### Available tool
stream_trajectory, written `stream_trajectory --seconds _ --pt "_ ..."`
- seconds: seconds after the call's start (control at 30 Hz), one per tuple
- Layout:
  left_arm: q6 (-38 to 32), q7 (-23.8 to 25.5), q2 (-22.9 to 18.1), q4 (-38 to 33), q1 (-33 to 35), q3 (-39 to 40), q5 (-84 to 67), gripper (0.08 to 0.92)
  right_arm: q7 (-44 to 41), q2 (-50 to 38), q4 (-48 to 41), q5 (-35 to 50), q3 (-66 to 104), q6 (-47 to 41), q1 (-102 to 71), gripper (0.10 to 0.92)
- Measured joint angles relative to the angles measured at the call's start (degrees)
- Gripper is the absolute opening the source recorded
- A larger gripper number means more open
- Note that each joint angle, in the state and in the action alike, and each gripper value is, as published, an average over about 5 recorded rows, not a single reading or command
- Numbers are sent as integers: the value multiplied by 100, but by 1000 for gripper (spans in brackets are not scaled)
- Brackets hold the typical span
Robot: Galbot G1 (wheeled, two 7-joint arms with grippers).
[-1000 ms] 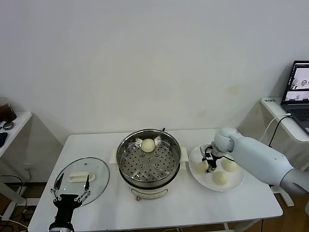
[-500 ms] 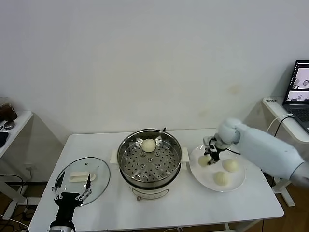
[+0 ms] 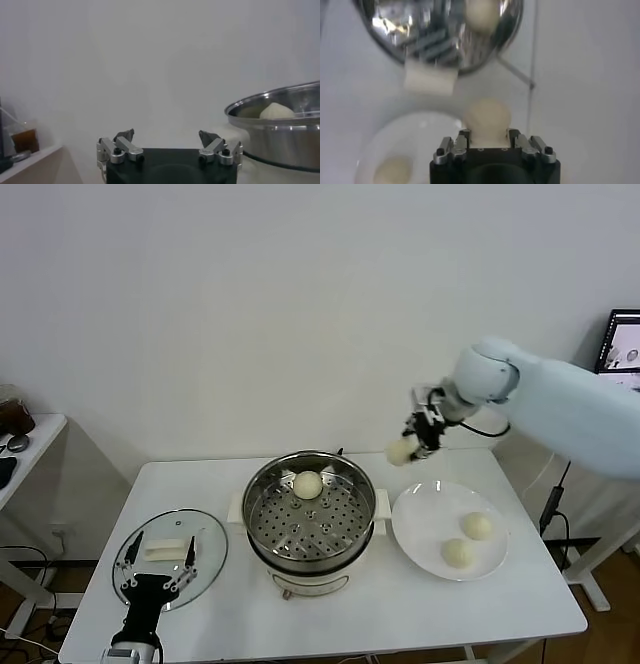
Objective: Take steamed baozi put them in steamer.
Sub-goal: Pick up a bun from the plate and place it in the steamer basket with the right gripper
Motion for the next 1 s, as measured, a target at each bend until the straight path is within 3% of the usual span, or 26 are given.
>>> stream_trajectory --seconds 0.37,1.0 --pt "-14 10 -42 -45 50 -167 -52 823 723 1494 -276 956 -347 -945 -36 475" --pt "-26 19 -80 -15 35 -222 -30 823 1299 2905 -1286 1119 -365 -1422 -1010 484"
